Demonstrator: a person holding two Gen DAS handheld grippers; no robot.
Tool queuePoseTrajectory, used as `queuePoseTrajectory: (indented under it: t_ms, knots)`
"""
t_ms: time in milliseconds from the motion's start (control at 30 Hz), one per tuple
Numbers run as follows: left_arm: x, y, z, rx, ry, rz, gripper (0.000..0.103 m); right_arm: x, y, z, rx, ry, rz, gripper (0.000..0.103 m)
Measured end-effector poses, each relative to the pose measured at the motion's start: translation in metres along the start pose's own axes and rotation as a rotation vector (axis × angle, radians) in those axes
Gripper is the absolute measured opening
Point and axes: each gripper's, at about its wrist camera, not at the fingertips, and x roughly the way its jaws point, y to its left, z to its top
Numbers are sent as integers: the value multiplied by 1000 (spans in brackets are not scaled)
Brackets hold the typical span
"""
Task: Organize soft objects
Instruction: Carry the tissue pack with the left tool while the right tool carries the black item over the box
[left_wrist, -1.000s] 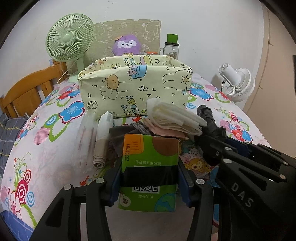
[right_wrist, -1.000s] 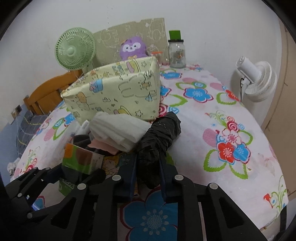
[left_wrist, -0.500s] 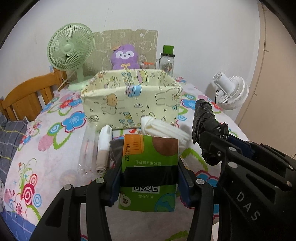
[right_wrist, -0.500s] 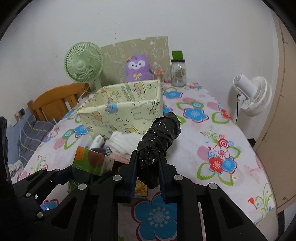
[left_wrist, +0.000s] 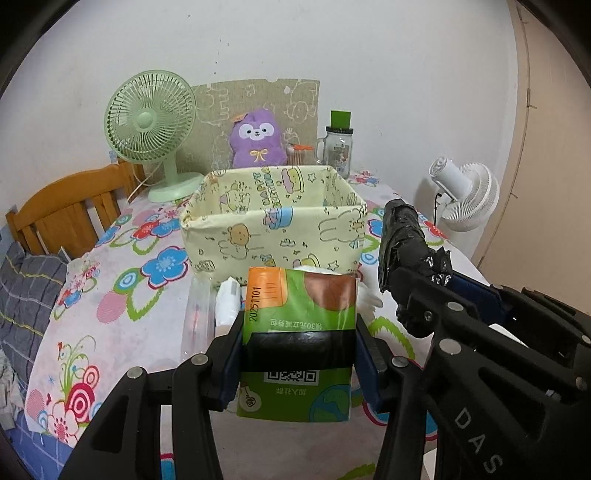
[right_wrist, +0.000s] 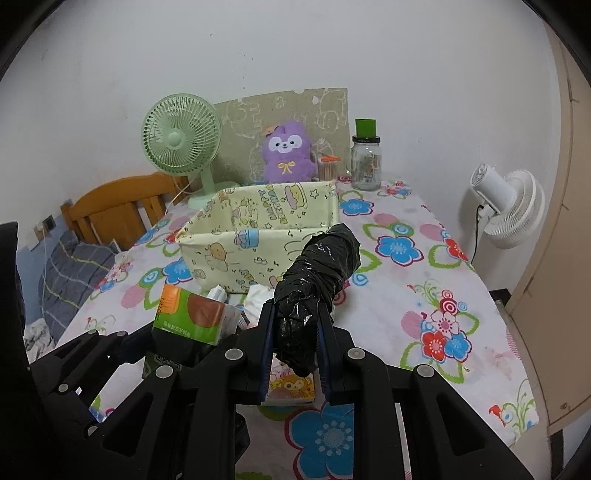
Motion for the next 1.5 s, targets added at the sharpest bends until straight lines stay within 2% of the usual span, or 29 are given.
queuePoseTrajectory:
  t_ms: [733, 1067, 1500]
  knots:
    - [-5, 3, 51, 17, -97, 25, 54, -2, 0, 53, -8, -75, -59, 24]
    - [8, 8, 79, 10, -106, 41, 54, 14, 1, 80, -30, -100, -56, 24]
    - [37, 23, 103, -12, -84, 21, 54, 47, 2, 105, -40, -92, -44, 24]
